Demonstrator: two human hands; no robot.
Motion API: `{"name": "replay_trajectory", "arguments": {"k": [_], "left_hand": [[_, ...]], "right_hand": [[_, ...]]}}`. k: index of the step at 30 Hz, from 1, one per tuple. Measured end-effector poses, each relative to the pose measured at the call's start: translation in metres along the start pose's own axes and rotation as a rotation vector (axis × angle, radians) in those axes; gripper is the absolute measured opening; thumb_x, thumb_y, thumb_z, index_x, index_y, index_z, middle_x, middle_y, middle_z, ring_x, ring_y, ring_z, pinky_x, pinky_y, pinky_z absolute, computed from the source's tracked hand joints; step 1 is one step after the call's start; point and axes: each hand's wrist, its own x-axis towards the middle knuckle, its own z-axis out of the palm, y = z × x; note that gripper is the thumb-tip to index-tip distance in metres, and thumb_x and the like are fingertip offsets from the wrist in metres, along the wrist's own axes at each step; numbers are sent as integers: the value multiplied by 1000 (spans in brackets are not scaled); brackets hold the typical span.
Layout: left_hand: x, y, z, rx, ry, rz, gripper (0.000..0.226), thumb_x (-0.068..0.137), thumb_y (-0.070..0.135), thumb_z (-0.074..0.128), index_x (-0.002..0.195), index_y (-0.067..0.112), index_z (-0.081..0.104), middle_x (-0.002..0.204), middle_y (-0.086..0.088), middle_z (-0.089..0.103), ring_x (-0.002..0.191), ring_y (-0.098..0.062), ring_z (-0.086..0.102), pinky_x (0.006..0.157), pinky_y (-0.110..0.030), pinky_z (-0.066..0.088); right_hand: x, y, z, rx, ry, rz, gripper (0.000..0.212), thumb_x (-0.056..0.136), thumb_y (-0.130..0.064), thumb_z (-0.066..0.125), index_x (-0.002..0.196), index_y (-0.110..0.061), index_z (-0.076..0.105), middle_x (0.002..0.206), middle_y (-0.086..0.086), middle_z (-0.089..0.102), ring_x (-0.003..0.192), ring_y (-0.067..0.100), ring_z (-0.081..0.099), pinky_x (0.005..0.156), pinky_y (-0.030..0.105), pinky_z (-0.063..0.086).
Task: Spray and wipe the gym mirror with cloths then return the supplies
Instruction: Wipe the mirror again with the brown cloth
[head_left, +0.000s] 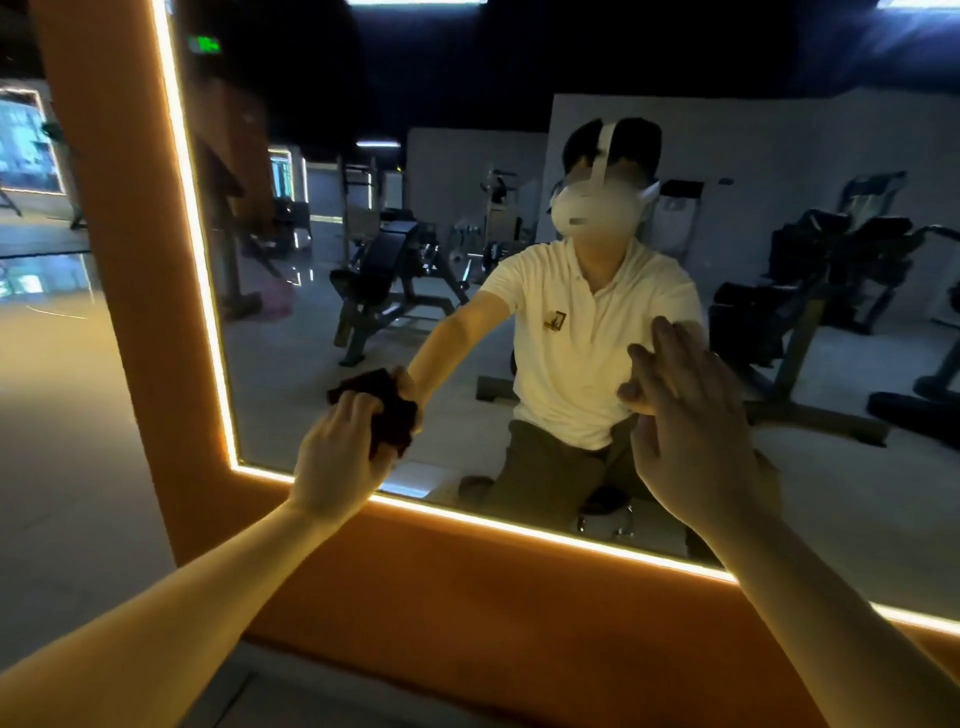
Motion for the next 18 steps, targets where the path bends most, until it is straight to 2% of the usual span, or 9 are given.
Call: {"name": "replay_trajectory", "arguments": {"k": [3, 6, 8, 10, 12, 15, 18], "left_hand": [[-11, 62, 36, -84, -43, 56, 38, 85, 13, 78, 115, 9, 55, 110, -11, 65, 87, -26, 70, 74, -25, 51], [-20, 120, 73, -182, -70, 23, 44, 90, 18, 75, 126, 13, 51, 123, -8, 63, 103, -23, 68, 87, -34, 60], [-24, 159, 94, -211, -90, 57, 46, 91, 21, 74, 129, 15, 49, 123, -8, 63, 102, -23, 68, 85, -37, 61], [-26, 200, 111, -200, -104, 205, 48, 90, 25, 76, 130, 17, 50, 118, -7, 64, 97, -21, 69, 79, -34, 61], [-23, 226, 118, -134, -115, 413, 52, 87, 27, 79, 131, 17, 53, 114, -5, 66, 95, -19, 70, 80, -31, 59], [11, 224, 105, -53, -16, 567, 59, 82, 26, 81, 133, 15, 53, 113, -8, 65, 96, -21, 68, 88, -39, 60], [68, 191, 70, 45, 206, 557, 56, 86, 31, 69, 135, 13, 51, 116, -15, 58, 102, -26, 57, 88, -47, 57]], "right_hand": [[-16, 26, -11, 2, -22, 56, 61, 97, -17, 52, 156, -9, 41, 171, 13, 16, 159, 29, 13, 123, 59, 25], [-34, 52, -19, 0, -32, 90, 64, 96, -14, 54, 158, -10, 39, 172, 11, 13, 159, 27, 11, 123, 57, 26], [-44, 63, -21, 6, -38, 94, 66, 94, -11, 58, 158, -9, 39, 172, 10, 13, 159, 27, 11, 122, 58, 28], [-50, 68, -21, 9, -55, 92, 68, 94, -10, 59, 158, -10, 38, 173, 8, 11, 160, 26, 9, 121, 58, 30], [-52, 68, -23, 17, -61, 88, 66, 94, -12, 57, 158, -12, 39, 173, 7, 11, 160, 26, 9, 121, 59, 31], [-46, 71, -31, 82, -46, 77, 52, 95, -13, 54, 147, -14, 54, 169, 6, 24, 158, 25, 18, 120, 57, 34], [-28, 79, -39, 130, 13, 44, 39, 97, -15, 47, 132, -13, 65, 160, 7, 39, 153, 28, 30, 116, 56, 38]]}}
